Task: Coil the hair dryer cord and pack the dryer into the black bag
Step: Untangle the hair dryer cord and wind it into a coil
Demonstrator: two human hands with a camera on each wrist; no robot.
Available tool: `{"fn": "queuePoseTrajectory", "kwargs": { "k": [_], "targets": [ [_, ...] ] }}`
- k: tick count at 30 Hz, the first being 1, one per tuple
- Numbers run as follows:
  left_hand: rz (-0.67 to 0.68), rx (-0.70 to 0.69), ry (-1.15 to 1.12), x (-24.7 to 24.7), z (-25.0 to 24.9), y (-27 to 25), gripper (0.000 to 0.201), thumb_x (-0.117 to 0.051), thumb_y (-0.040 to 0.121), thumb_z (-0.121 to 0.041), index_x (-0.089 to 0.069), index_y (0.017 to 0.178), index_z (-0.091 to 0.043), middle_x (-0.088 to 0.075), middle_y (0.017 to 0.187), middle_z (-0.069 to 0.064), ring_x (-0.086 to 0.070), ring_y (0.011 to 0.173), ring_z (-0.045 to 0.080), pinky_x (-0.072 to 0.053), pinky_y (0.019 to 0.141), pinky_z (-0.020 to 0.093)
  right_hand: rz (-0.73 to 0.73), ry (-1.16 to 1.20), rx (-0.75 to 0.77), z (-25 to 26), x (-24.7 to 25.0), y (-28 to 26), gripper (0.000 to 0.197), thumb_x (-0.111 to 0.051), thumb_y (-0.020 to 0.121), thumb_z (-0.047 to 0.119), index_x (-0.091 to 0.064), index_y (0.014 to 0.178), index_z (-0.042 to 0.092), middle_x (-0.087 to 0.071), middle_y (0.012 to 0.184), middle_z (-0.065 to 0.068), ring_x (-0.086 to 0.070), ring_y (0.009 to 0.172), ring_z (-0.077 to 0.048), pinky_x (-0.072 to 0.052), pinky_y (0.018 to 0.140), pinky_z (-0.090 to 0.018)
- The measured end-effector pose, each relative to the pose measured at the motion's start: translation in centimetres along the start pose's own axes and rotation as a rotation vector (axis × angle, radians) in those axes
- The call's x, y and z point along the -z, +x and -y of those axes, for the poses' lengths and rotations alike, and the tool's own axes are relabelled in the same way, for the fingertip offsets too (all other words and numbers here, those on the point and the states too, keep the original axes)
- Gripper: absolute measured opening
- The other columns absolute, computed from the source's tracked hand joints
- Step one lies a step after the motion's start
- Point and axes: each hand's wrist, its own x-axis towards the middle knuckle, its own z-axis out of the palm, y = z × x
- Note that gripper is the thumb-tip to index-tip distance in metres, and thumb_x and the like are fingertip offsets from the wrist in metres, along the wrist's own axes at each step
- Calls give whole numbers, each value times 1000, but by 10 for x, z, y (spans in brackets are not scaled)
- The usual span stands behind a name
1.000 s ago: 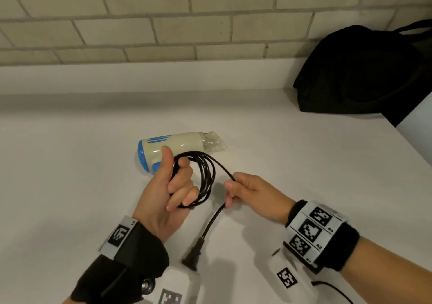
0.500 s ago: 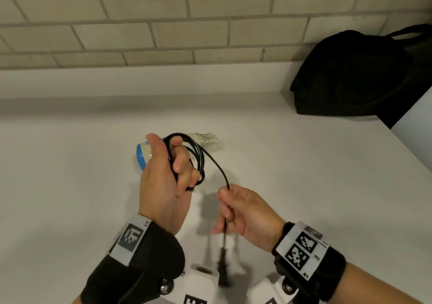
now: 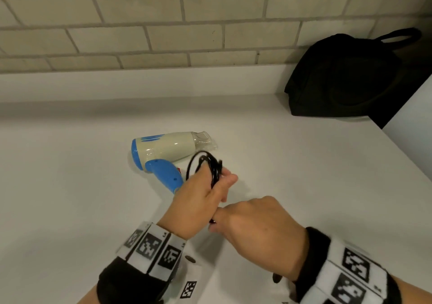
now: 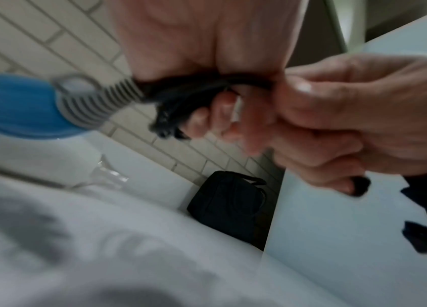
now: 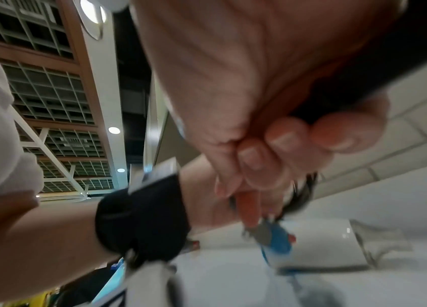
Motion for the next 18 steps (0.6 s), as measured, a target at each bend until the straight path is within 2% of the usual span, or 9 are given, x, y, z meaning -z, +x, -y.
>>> {"fn": "queuePoseTrajectory", "kwargs": {
  "k": [2,3,4,7,9,12,14,16,18],
  "targets": [
    [114,61,26,2,5,-5,50,-32,72,-57,-53,76,-12,-58,56,-3,-53,55,5,-43,59,15,-62,-41,46,-5,12,-7,36,-19,93,42,-44,113,24,-65,105,-1,-60,89,-32,-19,47,-28],
    [165,83,13,4,5,-8,53,-30,73,-56,-54,73,-9,-57,51,-6,-51,51,5,-41,58,12,-92,-52,63,-8,18,-8,42,-16,89,46,-47,110,28,-66,103,3,-62,88,-28,-22,48,-28],
    [211,96,-12,5,3,-10,49,-29,74,-54,-52,65,-11,-52,42,-8,-48,46,4,-39,56,9,-95,-51,53,-9,26,-9,45,-15,85,49,-51,105,32,-67,97,7,-63,84,-23,-25,49,-27],
    [328,170,-149,10,-2,-12,48,-24,81,-54,-42,50,-21,-35,30,-8,-31,34,5,-32,48,9,-134,-87,96,-14,34,-3,35,-31,82,46,-62,77,32,-62,60,13,-59,49,-12,-31,39,-20],
    [377,196,-229,14,1,-11,54,-30,85,-60,-45,52,-21,-30,28,-8,-24,33,4,-29,44,11,-201,-86,183,-23,34,0,28,-37,81,39,-63,74,31,-57,55,12,-55,47,-11,-38,46,-21],
    [434,223,-336,19,7,-13,34,-45,67,-56,-47,47,-28,-32,30,-10,-24,32,2,-26,39,11,-201,-193,258,-32,40,1,13,-53,80,24,-63,79,31,-56,62,12,-53,58,-13,-44,59,-26],
    [490,242,-359,20,14,-15,28,-55,64,-49,-47,47,-29,-34,33,-12,-27,33,2,-26,38,12,-253,-275,263,-39,42,2,21,-65,72,12,-64,83,30,-60,71,10,-54,67,-17,-36,71,-30],
    [521,257,-357,20,19,-15,26,-60,62,-46,-48,51,-25,-36,35,-12,-29,33,3,-27,38,12,-335,-329,246,-40,40,4,26,-63,71,8,-65,84,30,-63,85,5,-55,80,-21,-27,75,-31],
    [550,263,-384,20,19,-14,27,-61,64,-43,-47,49,-25,-37,34,-13,-30,32,2,-28,38,11,-429,-340,204,-40,37,9,26,-49,75,15,-66,85,33,-64,97,0,-47,92,-22,-25,76,-32]
  ]
}}
